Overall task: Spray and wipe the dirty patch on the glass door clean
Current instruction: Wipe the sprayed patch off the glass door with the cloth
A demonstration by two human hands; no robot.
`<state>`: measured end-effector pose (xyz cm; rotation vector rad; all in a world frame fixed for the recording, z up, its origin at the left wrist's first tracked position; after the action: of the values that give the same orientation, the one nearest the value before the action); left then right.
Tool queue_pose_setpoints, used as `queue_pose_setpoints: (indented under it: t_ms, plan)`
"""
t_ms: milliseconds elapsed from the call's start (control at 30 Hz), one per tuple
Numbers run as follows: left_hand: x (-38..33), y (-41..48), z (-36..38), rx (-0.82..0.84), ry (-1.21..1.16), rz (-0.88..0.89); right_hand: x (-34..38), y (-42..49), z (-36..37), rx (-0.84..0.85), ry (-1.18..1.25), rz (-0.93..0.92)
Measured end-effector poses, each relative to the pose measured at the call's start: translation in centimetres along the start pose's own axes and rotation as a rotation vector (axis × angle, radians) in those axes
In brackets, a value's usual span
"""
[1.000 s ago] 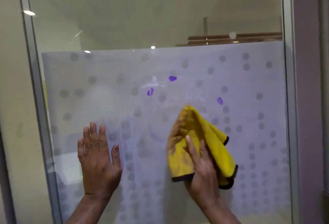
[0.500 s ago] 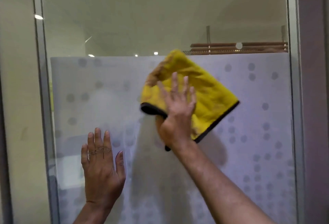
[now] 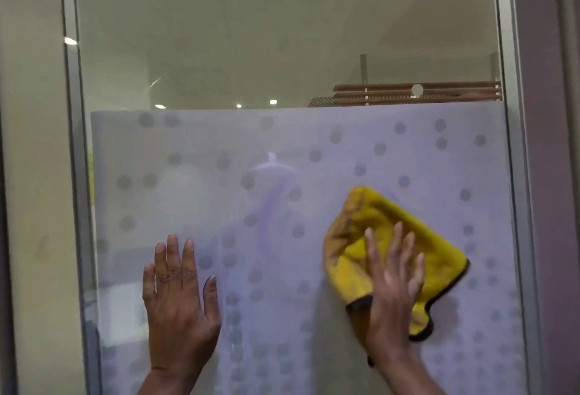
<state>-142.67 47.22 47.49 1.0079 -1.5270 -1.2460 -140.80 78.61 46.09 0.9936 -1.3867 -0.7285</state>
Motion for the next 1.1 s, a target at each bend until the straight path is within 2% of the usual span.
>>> queue_pose_setpoints:
  t_ms: [100,267,367,467,567,667,733,833,900,967,1100]
  plan:
    - [0.0,0.0,0.1,0.003,0.002,-0.005,0.8,5.4,-0.3,-0.094,-0.097,0.065]
    - [0.1,-0.1,0.2,0.010,0.011,0.000,6.4,10.5,-0.2,-0.097,0.140,0.168]
    - [0.2,0.0,0.3,0.015,0.011,-0.004,12.8,10.5,-0.3,-0.029,0.076,-0.051]
    - [0.0,-0.2,0.2,0.004,0.007,-0.001,17.9,7.2,-0.2,0.093,0.114,-0.293]
    - [0.4,-0.3,0.6,0.015,-0.007,-0.005,19.3,1.1,0.3,0.217,0.151,-0.456]
    - [1.1,-0.3,1.3,0.059,0.113,0.048,17.3,-5.8,1.3,0.229,0.152,-0.549]
    - [0.8,-0.3,1.1,0.014,0.137,0.055,14.8,-8.5,1.9,0.165,0.132,-0.500]
    - [0.3,0.0,0.2,-0.030,0.015,-0.012,9.5,-9.0,2.5,0.047,0.141,-0.333]
    - [0.1,0.1,0.0,-0.024,-0.013,-0.013,4.8,-8.1,2.5,-0.060,-0.024,-0.263]
    - [0.2,0.1,0.0,-0.009,-0.026,-0.020,-0.4,-5.6,1.6,-0.161,-0.143,-0.132]
    - [0.1,0.0,0.2,0.020,-0.005,-0.017,-4.0,2.2,-1.3,-0.190,-0.105,0.189]
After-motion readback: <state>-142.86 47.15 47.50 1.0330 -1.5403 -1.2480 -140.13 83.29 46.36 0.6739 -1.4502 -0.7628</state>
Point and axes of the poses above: each hand's wrist, its own y-axis towards the middle knuckle, its own z-axis out of the palm, x = y × z, the point moved 8 cm from there along y, towards the middle knuckle, and after that the axes turned 11 degrees about z, right-handed, at the moved point
